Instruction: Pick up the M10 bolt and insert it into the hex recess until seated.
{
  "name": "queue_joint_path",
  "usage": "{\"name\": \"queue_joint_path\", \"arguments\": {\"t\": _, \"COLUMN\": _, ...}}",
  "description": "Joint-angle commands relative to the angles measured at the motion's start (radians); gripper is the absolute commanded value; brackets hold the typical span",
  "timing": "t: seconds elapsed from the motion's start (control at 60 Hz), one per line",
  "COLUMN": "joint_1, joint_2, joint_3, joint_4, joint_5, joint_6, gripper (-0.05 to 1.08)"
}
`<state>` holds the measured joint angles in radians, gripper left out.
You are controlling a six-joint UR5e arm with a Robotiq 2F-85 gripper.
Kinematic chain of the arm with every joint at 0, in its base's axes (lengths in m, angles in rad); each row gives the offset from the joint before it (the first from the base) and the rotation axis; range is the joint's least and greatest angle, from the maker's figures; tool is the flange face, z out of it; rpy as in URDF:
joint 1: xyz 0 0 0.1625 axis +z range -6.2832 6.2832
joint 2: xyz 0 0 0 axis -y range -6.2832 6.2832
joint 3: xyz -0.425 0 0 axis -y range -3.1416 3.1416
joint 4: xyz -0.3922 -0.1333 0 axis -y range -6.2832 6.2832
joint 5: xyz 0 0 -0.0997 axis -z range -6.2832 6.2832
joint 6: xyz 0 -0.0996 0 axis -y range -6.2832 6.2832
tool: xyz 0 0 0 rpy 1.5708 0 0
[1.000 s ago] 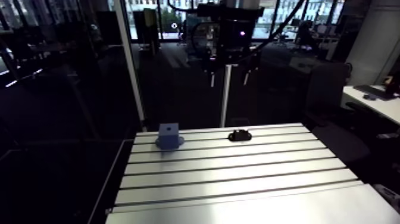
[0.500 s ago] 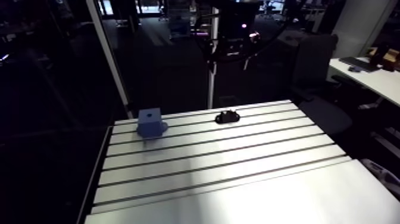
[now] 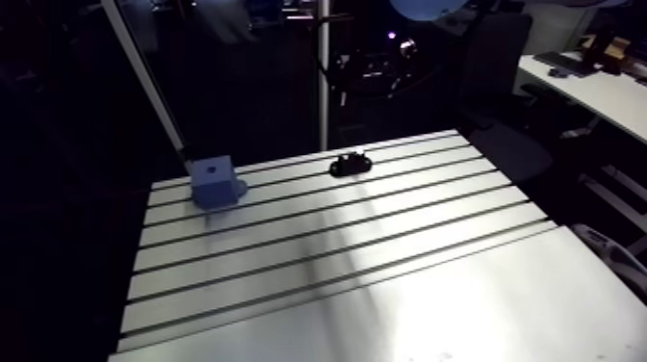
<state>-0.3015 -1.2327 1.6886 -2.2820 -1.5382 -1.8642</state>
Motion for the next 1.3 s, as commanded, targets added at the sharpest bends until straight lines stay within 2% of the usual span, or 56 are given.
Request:
{"name": "queue_joint_path", "arguments": {"t": 0.017, "joint_1": -0.010, "joint_2": 0.030, "joint_3": 0.003, "joint_4": -0.015, "joint_5": 0.008, "joint_6": 0.001, "gripper": 0.01}}
{"name": "queue_joint_path", "arguments": {"t": 0.117, "joint_1": -0.009, "joint_2": 0.047, "joint_3": 0.001, "joint_4": -0.027, "joint_5": 0.010, "joint_6": 0.003, "gripper": 0.02}}
{"name": "queue_joint_path", "arguments": {"t": 0.283, "joint_1": -0.007, "joint_2": 0.081, "joint_3": 0.004, "joint_4": -0.044, "joint_5": 0.011, "joint_6": 0.003, "gripper": 0.10}}
{"name": "queue_joint_path", "arguments": {"t": 0.383, "joint_1": -0.007, "joint_2": 0.102, "joint_3": 0.009, "joint_4": -0.068, "joint_5": 0.008, "joint_6": 0.001, "gripper": 0.19}}
{"name": "queue_joint_path", "arguments": {"t": 0.467, "joint_1": -0.008, "joint_2": 0.109, "joint_3": 0.007, "joint_4": -0.084, "joint_5": 0.007, "joint_6": 0.001, "gripper": 0.34}}
{"name": "queue_joint_path", "arguments": {"t": 0.533, "joint_1": -0.010, "joint_2": 0.115, "joint_3": 0.007, "joint_4": -0.091, "joint_5": 0.007, "joint_6": 0.001, "gripper": 0.39}}
{"name": "queue_joint_path", "arguments": {"t": 0.883, "joint_1": -0.015, "joint_2": 0.131, "joint_3": 0.030, "joint_4": -0.100, "joint_5": 0.007, "joint_6": 0.012, "gripper": 0.48}}
{"name": "queue_joint_path", "arguments": {"t": 1.3, "joint_1": -0.016, "joint_2": 0.144, "joint_3": 0.058, "joint_4": -0.133, "joint_5": 0.008, "joint_6": 0.006, "gripper": 0.51}}
